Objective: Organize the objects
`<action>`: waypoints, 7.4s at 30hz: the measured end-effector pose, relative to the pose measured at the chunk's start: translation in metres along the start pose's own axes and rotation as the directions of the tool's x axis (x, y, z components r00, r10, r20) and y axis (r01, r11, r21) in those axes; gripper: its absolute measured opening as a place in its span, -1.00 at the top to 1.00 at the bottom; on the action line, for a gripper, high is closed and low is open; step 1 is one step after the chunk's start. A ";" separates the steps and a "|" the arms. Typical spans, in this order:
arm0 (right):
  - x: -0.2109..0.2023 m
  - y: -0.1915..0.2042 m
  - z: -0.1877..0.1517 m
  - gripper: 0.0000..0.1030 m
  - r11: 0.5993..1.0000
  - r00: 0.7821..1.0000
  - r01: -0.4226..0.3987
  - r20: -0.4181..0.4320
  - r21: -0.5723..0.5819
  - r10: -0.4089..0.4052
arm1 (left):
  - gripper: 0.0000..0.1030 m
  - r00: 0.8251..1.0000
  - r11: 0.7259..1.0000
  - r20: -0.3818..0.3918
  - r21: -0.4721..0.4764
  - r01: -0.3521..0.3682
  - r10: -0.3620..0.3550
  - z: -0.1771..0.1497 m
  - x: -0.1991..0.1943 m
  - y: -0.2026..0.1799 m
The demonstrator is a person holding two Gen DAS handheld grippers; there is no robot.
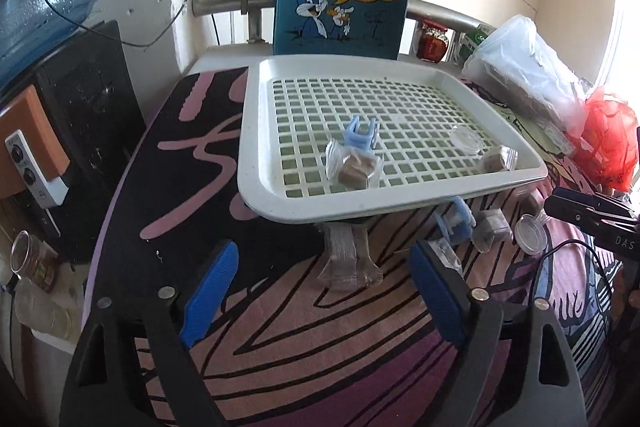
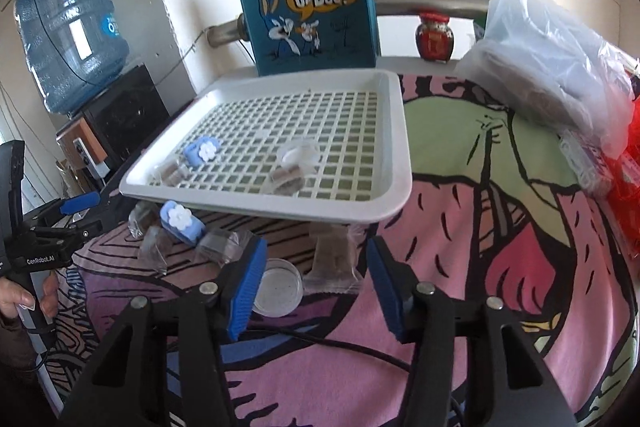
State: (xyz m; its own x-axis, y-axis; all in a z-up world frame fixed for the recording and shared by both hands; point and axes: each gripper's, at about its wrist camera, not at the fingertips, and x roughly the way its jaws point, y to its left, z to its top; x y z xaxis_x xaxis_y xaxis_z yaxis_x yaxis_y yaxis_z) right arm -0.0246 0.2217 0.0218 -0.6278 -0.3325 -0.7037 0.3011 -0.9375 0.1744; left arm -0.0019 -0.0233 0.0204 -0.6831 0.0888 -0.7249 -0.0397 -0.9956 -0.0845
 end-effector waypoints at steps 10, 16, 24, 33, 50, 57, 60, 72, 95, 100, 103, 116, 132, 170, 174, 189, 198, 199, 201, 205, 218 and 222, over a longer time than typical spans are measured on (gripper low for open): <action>0.023 -0.003 0.002 0.38 0.999 0.997 0.045 -0.064 0.000 -0.045 | 0.35 0.998 0.999 -0.070 0.036 -0.004 0.006 0.004 0.024 -0.013; 0.018 0.002 -0.003 0.53 1.000 0.998 -0.010 -0.060 -0.002 0.010 | 0.53 0.998 0.999 -0.060 0.045 0.009 -0.007 0.000 0.016 -0.017; -0.024 0.029 0.000 0.53 0.995 0.992 -0.079 0.096 -0.057 0.084 | 0.54 0.996 0.995 0.067 0.082 0.055 -0.060 -0.002 -0.020 -0.033; -0.024 0.056 -0.007 0.53 0.987 0.984 -0.100 0.133 -0.126 0.117 | 0.53 0.984 0.987 0.156 0.148 0.064 -0.087 -0.006 -0.026 -0.059; -0.025 0.050 -0.013 0.53 0.986 0.978 -0.123 0.158 -0.111 0.140 | 0.53 0.980 0.986 0.176 0.155 0.061 -0.088 -0.009 -0.028 -0.061; -0.024 0.050 -0.014 0.53 0.986 0.977 -0.126 0.155 -0.113 0.143 | 0.53 0.981 0.983 0.172 0.174 0.062 -0.092 -0.010 -0.027 -0.064; -0.023 0.050 -0.014 0.53 0.986 0.978 -0.130 0.152 -0.109 0.145 | 0.53 0.980 0.982 0.175 0.177 0.064 -0.095 -0.010 -0.028 -0.065; -0.023 0.049 -0.014 0.53 0.985 0.978 -0.134 0.148 -0.106 0.149 | 0.53 0.980 0.981 0.171 0.182 0.066 -0.098 -0.009 -0.027 -0.065; -0.022 0.047 -0.013 0.53 0.985 0.977 -0.136 0.148 -0.105 0.151 | 0.53 0.981 0.981 0.170 0.182 0.065 -0.097 -0.009 -0.027 -0.066; -0.022 0.047 -0.013 0.53 0.985 0.977 -0.137 0.147 -0.105 0.151 | 0.53 0.981 0.981 0.170 0.182 0.065 -0.096 -0.009 -0.027 -0.066; -0.023 0.047 -0.013 0.53 0.985 0.977 -0.137 0.148 -0.105 0.151 | 0.53 0.981 0.981 0.169 0.182 0.065 -0.097 -0.009 -0.027 -0.066; -0.023 0.048 -0.014 0.53 0.985 0.977 -0.137 0.148 -0.104 0.152 | 0.53 0.981 0.981 0.169 0.183 0.065 -0.096 -0.009 -0.026 -0.066; -0.023 0.047 -0.014 0.53 0.985 0.977 -0.138 0.146 -0.107 0.153 | 0.53 0.981 0.981 0.167 0.183 0.066 -0.097 -0.009 -0.026 -0.065; -0.031 0.046 -0.016 0.53 0.986 0.969 -0.143 0.189 -0.090 0.158 | 0.53 0.987 0.983 0.148 0.183 0.031 -0.059 -0.011 -0.024 -0.070; -0.031 0.046 -0.016 0.53 0.986 0.969 -0.143 0.188 -0.088 0.158 | 0.53 0.987 0.983 0.149 0.182 0.034 -0.062 -0.011 -0.024 -0.070; -0.031 0.045 -0.016 0.53 0.986 0.969 -0.144 0.189 -0.087 0.158 | 0.53 0.986 0.981 0.152 0.190 0.032 -0.062 -0.011 -0.024 -0.071; -0.031 0.045 -0.016 0.53 0.986 0.969 -0.144 0.189 -0.086 0.158 | 0.53 0.986 0.981 0.150 0.189 0.041 -0.070 -0.012 -0.024 -0.072; -0.031 0.045 -0.016 0.53 0.986 0.969 -0.144 0.189 -0.086 0.158 | 0.53 0.986 0.981 0.150 0.189 0.044 -0.073 -0.012 -0.024 -0.072; -0.031 0.045 -0.016 0.53 0.986 0.969 -0.145 0.189 -0.085 0.159 | 0.53 0.985 0.980 0.150 0.190 0.051 -0.080 -0.012 -0.025 -0.073; -0.032 0.039 -0.017 0.53 0.985 0.966 -0.161 0.198 -0.055 0.169 | 0.53 0.983 0.980 0.153 0.189 0.068 -0.097 -0.012 -0.026 -0.072; -0.054 -0.005 0.029 0.53 0.991 0.968 -0.129 0.223 0.042 0.116 | 0.53 0.978 0.982 0.179 0.173 0.071 -0.102 0.040 -0.033 -0.038; -0.043 -0.005 0.063 0.53 0.993 0.972 -0.121 0.201 0.005 0.117 | 0.53 0.982 0.985 0.177 0.168 0.033 -0.063 0.068 -0.014 -0.027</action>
State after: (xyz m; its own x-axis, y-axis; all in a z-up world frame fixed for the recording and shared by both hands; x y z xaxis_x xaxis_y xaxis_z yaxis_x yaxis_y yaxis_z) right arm -0.0442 0.2339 0.0953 -0.7197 -0.4541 -0.5252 0.3711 -0.8909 0.2617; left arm -0.0404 0.0005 0.0793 -0.7978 0.1448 -0.5853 -0.1839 -0.9829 0.0075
